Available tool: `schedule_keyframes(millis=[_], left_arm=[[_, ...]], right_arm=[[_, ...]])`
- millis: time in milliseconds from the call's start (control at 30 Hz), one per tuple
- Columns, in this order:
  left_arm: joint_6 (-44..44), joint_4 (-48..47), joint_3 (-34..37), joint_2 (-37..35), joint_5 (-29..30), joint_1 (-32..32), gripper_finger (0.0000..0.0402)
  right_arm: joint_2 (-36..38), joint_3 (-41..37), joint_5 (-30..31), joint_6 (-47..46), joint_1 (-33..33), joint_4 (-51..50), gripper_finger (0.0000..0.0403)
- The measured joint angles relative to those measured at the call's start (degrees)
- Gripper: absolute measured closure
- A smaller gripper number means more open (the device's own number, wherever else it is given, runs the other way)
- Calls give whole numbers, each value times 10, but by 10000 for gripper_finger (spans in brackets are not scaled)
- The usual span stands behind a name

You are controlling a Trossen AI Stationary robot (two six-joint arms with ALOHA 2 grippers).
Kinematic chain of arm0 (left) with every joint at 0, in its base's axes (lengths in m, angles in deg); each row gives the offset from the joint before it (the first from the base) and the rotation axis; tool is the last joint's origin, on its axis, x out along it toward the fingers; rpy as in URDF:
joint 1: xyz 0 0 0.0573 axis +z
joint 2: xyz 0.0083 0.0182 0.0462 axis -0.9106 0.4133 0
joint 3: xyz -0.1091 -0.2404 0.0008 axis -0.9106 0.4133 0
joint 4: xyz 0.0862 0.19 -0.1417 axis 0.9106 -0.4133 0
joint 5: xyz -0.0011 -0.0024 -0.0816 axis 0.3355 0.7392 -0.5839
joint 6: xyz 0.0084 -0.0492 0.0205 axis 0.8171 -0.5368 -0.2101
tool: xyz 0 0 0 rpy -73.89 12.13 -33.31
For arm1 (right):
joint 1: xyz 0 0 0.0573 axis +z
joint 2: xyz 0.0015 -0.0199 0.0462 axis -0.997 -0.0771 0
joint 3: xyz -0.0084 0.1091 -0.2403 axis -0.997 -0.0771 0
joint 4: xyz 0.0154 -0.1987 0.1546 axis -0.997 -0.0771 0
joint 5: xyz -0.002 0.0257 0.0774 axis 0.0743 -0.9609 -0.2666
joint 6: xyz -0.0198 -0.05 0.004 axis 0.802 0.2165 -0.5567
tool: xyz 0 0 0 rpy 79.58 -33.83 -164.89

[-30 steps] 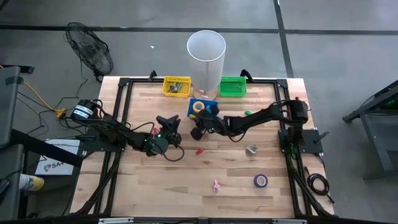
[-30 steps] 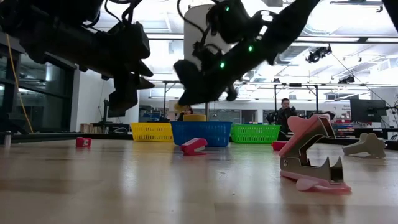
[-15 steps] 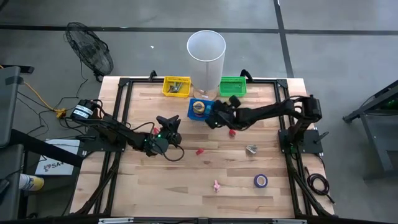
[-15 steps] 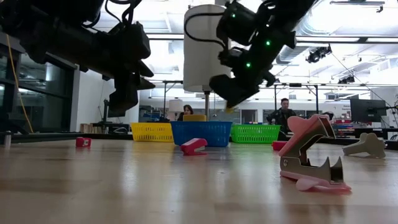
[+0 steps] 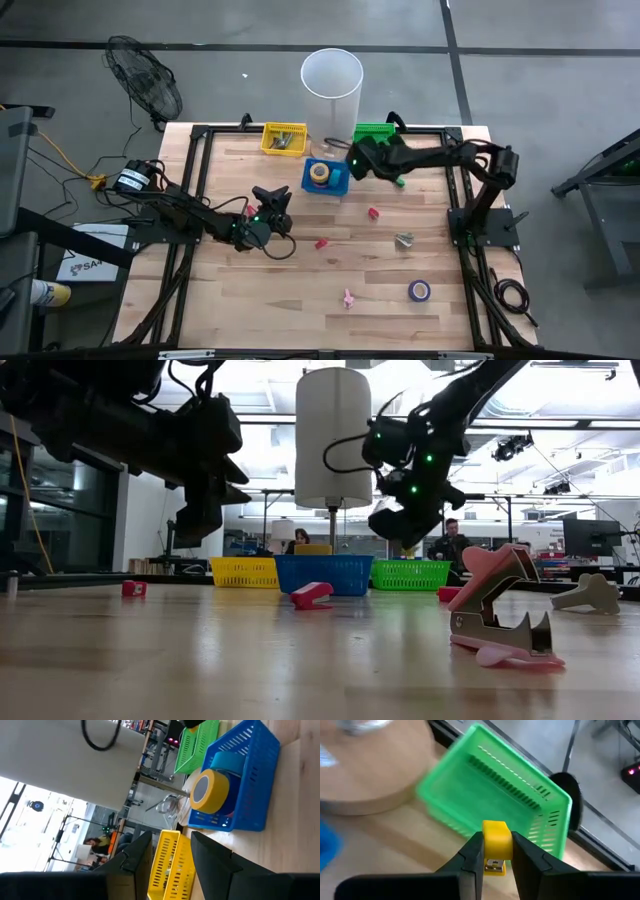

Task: Pick and place Stapler, Stapler remover, tape
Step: Put the yellow stapler into the green basket

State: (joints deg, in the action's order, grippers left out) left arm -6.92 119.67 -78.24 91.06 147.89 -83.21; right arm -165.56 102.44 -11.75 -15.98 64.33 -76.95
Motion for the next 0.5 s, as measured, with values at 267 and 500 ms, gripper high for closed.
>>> schedule_keyframes(millis=[267, 500], left_arm=[[-13, 0, 0, 0, -16, 0, 270], [-13, 0, 0, 0, -16, 0, 270]], right_arm=[[0, 0, -54, 35, -79, 11, 334], [0, 0, -80, 19, -115, 14, 332]])
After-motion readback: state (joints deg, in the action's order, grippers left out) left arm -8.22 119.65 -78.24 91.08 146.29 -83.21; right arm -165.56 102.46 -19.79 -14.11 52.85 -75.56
